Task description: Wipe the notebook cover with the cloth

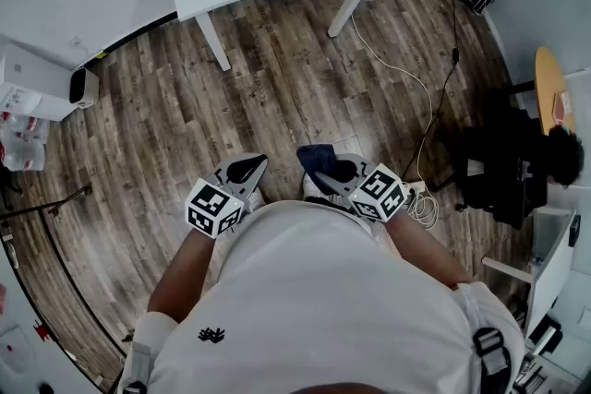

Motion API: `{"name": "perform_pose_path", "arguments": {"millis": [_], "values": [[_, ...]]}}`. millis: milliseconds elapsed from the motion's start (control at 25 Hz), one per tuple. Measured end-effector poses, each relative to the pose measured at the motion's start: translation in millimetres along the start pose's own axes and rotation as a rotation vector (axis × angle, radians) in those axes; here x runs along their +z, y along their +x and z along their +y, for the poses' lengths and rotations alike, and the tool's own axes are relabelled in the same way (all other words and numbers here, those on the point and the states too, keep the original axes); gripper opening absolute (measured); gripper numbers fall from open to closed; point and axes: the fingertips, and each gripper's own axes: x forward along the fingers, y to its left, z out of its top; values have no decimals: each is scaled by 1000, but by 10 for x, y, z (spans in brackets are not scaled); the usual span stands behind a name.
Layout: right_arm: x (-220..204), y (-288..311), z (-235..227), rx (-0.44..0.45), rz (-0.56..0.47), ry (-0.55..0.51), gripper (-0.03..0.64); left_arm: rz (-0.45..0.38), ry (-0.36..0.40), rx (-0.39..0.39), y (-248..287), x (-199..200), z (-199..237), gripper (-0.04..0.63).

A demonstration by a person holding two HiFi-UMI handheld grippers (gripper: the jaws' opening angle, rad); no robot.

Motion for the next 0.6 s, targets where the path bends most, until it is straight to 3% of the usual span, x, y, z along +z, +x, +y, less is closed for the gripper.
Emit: {"name": "perform_pose_path", "arguments": {"millis": [120, 320, 600], "values": [[-168, -252, -203, -14, 2, 15, 61, -1, 12, 4, 266, 104, -175, 6], [-309, -608, -573, -20, -33, 27, 61, -11, -30, 2, 698, 226, -400, 6], [-602, -901, -1076, -18, -26, 81, 62, 7, -11, 20, 1235, 353, -535, 6]]}}
